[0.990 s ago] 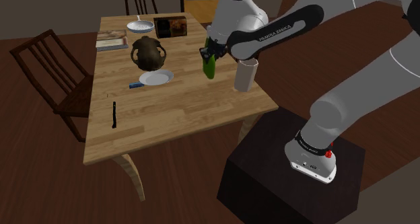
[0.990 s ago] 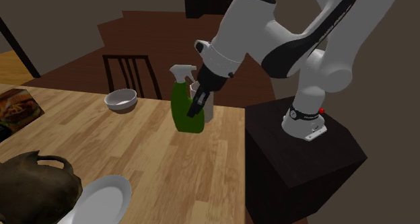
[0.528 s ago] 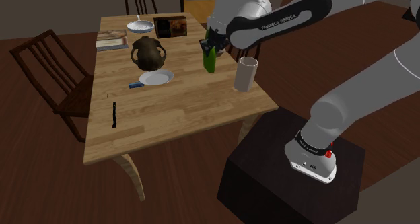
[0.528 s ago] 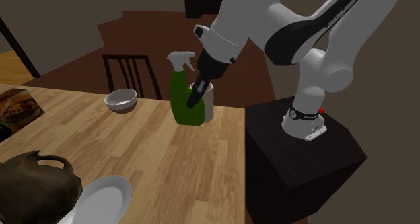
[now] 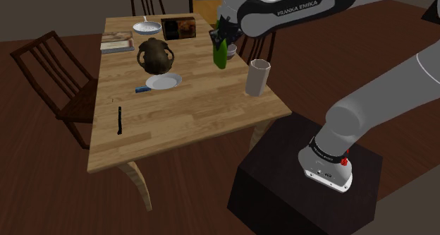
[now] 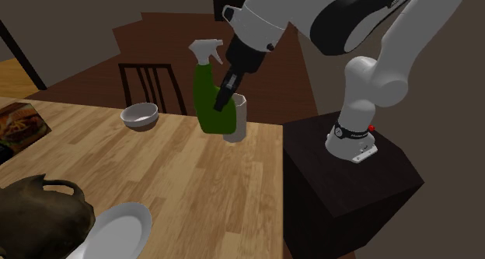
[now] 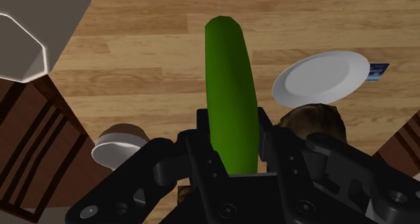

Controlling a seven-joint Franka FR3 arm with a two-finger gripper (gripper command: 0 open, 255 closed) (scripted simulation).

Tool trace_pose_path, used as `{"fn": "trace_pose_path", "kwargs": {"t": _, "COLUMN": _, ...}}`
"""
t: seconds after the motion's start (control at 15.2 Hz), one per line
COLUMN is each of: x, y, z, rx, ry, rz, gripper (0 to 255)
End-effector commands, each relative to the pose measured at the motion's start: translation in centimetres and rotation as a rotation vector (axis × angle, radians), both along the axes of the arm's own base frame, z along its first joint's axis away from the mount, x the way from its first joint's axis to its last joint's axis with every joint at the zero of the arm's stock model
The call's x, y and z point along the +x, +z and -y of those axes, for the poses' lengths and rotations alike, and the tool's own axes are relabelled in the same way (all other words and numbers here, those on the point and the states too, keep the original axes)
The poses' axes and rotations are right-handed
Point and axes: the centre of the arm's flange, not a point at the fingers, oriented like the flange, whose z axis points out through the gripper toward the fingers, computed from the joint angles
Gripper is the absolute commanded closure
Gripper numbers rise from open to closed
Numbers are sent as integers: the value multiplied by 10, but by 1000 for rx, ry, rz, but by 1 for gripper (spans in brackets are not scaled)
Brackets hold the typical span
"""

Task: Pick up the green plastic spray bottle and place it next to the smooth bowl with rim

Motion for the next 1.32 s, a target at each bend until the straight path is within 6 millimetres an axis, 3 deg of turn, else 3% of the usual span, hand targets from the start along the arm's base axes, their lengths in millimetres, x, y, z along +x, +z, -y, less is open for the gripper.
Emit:
{"fn": "trace_pose_path", "kwargs": {"t": 0.0, "x": 0, "y": 11, "z": 0, "rx": 0, "ry": 0, "rz": 0, "gripper": 255}}
{"fn": "trace_pose_path", "kwargs": {"t": 0.99, "x": 0, "y": 88, "z": 0, "rx": 0, "ry": 0, "rz": 0, "gripper": 255}}
{"fn": "trace_pose_path", "kwargs": {"t": 1.25, "x": 19, "y": 89, "z": 49, "rx": 0, "ry": 0, "rz": 0, "gripper": 255}}
